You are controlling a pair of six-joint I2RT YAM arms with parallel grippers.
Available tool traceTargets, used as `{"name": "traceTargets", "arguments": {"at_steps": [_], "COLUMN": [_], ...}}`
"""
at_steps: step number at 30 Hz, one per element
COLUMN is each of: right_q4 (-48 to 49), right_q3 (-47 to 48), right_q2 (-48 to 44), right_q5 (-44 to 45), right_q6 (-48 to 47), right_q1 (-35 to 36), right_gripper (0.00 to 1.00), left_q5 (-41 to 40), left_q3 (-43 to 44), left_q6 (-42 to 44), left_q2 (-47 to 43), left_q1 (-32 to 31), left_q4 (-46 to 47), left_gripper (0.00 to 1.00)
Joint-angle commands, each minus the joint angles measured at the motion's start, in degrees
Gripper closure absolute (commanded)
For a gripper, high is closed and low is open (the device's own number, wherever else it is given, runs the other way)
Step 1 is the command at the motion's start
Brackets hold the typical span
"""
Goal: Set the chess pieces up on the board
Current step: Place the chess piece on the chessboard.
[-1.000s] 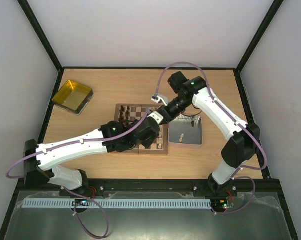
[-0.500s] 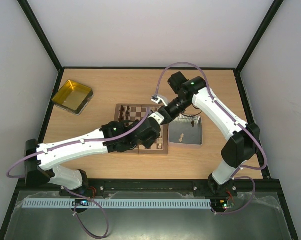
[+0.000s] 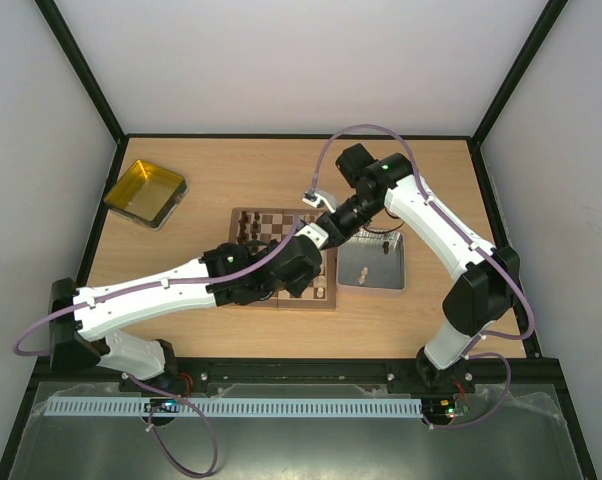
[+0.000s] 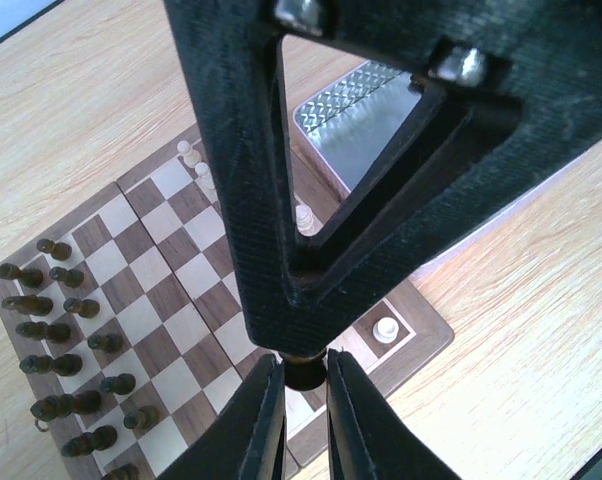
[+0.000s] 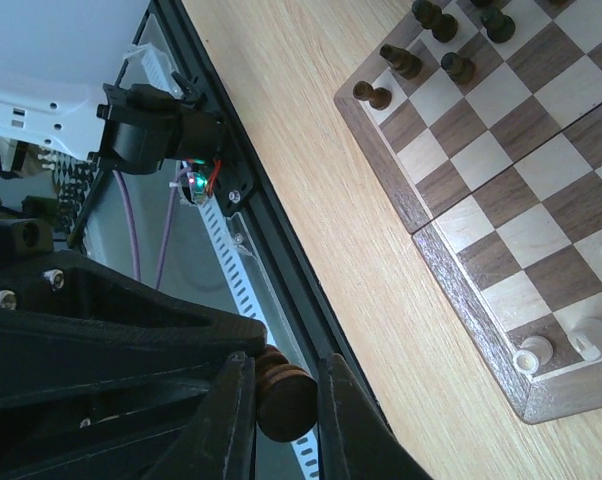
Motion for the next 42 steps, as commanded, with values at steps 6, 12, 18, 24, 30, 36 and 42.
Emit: {"name": "traceTargets", "arguments": {"at_steps": [6,12,18,24,30,36,42], "right_q4": [-0.75,-0.52,-0.02,1.13,0.8,0.59,0.99], "right_q3": [-0.33,0.01,0.2,0.09,2.15,1.18,-0.2], "right_q2": [-0.36,-0.32,-1.3,-4.63,-7.98,-9.48,-10.59], "right_q5": [2.03,2.82,3.29,4.14,2.59,0.87,0.83], "right_q6": [0.03,0.25,0.52,0.93,1.11,0.77,0.73], "right_q1": [-0.42,-0.6,-2.69,-4.06,-6.5,-8.4,-8.68], "right_gripper": [0.98,0.98,0.98,0.98,0.98,0.98,0.98], "left_q5": [-1.07,-2.18,3.41,23.84,50.61,61.71,58.9], "left_q3": [0.03,-0.05,-0.39,-5.24,-20.97,-41.62,-51.76], "left_q6": [-0.73,-1.46,-3.7,-9.43,-25.88,-54.8,-74.68], "left_q2": [-0.25,-0.58,-5.99,-12.69,-16.78,-12.86,-1.67], "left_q1": [-0.58,-0.53,3.55,15.45,28.69,30.9,30.12], "left_q4": [0.6,0.13,2.56,11.93,36.13,88.03,129.77], "left_gripper": [0.76,0.72,0.49,0.57,0.8,0.82,0.81]}}
